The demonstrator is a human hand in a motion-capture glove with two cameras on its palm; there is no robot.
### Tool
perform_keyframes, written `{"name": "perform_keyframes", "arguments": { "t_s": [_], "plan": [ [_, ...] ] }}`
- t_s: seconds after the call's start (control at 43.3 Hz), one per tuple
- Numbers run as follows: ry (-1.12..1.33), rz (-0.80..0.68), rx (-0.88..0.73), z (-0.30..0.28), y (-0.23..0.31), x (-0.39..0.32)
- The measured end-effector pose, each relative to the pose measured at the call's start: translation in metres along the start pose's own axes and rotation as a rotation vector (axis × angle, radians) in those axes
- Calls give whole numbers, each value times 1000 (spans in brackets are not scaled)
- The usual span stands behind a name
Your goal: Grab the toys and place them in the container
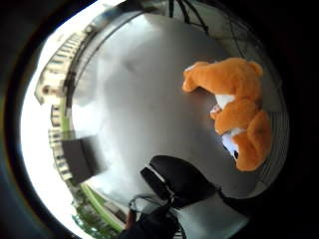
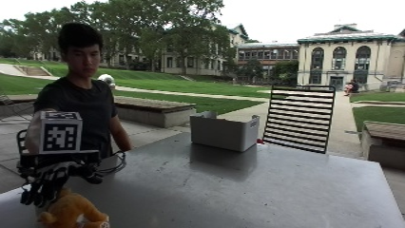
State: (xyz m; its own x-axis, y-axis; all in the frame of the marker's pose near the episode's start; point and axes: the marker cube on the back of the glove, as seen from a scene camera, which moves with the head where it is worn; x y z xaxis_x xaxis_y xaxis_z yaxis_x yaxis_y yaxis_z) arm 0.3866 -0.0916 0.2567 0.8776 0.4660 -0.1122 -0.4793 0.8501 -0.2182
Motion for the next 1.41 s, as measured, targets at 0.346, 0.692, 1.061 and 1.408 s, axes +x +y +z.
{"name": "perform_keyframes", "arguments": {
  "t_s": [0.346, 0.692, 1.061, 1.408],
  "plan": [
    [12, 108, -156, 62, -24, 20],
    [-72, 142, -131, 63, -18, 22],
    [-45, 170, -97, 39, 3, -2],
    [-110, 157, 91, -137, 18, -99]
  ]
}}
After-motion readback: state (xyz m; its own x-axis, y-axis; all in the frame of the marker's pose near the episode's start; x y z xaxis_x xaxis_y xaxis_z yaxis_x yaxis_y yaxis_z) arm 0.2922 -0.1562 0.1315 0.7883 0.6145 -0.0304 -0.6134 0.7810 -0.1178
